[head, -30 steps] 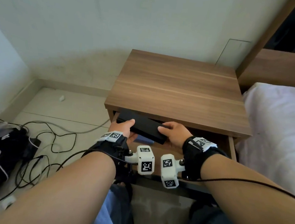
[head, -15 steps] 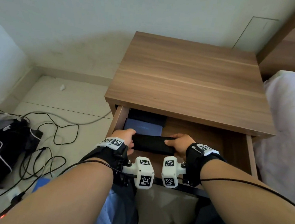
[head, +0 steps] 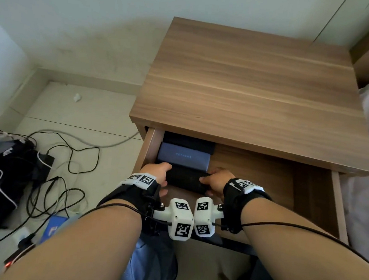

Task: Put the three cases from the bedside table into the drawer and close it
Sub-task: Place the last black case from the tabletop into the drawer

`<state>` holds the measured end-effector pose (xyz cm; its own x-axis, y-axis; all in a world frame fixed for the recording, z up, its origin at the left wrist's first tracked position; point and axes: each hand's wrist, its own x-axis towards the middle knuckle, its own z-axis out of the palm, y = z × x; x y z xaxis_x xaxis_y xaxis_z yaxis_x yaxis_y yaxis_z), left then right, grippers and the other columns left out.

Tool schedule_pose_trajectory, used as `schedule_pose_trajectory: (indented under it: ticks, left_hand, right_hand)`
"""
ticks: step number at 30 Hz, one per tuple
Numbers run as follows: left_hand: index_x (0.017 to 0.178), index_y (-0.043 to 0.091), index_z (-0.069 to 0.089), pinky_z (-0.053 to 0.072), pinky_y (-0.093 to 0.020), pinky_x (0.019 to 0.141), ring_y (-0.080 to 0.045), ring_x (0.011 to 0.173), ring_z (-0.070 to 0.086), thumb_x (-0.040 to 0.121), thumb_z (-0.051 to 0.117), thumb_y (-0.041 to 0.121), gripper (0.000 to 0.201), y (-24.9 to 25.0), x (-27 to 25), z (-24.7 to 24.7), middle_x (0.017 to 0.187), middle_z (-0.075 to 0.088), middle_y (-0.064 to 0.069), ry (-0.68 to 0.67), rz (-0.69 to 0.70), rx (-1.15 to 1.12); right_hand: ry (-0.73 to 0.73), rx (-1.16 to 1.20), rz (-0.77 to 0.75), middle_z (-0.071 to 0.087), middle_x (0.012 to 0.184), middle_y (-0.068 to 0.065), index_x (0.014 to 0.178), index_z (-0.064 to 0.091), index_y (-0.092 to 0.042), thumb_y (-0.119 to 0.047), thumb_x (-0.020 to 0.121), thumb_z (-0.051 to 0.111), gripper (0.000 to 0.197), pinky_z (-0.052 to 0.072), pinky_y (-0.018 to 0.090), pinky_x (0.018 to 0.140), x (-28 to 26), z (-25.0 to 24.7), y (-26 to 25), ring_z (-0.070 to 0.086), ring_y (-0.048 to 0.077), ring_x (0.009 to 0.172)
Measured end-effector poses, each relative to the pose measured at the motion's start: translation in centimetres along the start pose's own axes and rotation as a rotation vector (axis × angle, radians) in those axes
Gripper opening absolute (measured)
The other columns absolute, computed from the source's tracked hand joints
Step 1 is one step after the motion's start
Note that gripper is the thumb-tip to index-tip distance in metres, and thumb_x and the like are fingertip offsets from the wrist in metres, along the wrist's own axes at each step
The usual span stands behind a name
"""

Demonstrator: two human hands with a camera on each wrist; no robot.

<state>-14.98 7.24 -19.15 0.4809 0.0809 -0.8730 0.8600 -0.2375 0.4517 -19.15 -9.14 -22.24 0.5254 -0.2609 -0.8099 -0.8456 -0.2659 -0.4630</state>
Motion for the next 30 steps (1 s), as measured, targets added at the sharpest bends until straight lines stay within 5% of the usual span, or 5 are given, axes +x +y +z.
schedule_pose_trajectory:
  ticks: [5,13,21,26,30]
  left_hand:
    - [0.071,0.01,0.048,0.052,-0.038,0.081,-0.024,0.092,0.058,0.086,0.057,0.027,0.024,0.0,0.0,0.3,0.082,0.056,-0.012,0.004,-0.021,-0.017]
    - [0.07,0.011,0.049,0.051,-0.037,0.083,-0.018,0.076,0.058,0.087,0.055,0.028,0.024,-0.1,-1.4,0.3,0.081,0.056,-0.009,-0.011,0.027,0.027]
    - [0.096,0.009,0.047,0.039,-0.026,0.055,-0.016,0.058,0.045,0.089,0.052,0.022,0.016,0.8,-5.1,0.6,0.069,0.046,-0.002,-0.033,0.167,0.061]
    - [0.074,0.014,0.048,0.044,-0.028,0.064,-0.021,0.064,0.048,0.089,0.05,0.021,0.018,0.1,-7.2,0.3,0.067,0.046,-0.003,-0.037,0.185,0.059]
    - [0.061,0.02,0.04,0.041,-0.031,0.07,-0.024,0.066,0.044,0.087,0.049,0.023,0.028,-1.0,-8.5,0.0,0.064,0.041,-0.003,-0.06,0.196,0.074]
  right_hand:
    - [0.053,0.019,-0.005,0.068,0.1,0.019,0.115,0.061,0.004,-0.019,0.081,0.069,0.041,0.052,0.045,0.095,0.0,-0.8,0.2,0.067,0.035,0.102]
    - [0.108,-0.019,-0.051,0.063,0.112,0.013,0.124,0.057,-0.003,-0.021,0.082,0.068,0.047,0.051,0.036,0.095,-1.9,-2.1,0.1,0.06,0.029,0.111]
    - [0.147,-0.188,-0.175,0.065,0.119,0.008,0.118,0.063,-0.009,-0.021,0.081,0.068,0.039,0.045,0.025,0.085,-5.4,-2.8,0.3,0.061,0.023,0.109]
    - [0.098,-0.214,-0.204,0.06,0.086,0.0,0.112,0.064,-0.011,-0.023,0.076,0.073,0.039,0.045,0.028,0.072,-7.7,-2.8,1.4,0.056,0.017,0.079]
    - [0.084,-0.272,-0.201,0.06,0.093,0.001,0.111,0.064,-0.013,-0.027,0.075,0.075,0.04,0.047,0.027,0.076,-9.5,-3.0,2.9,0.057,0.017,0.087]
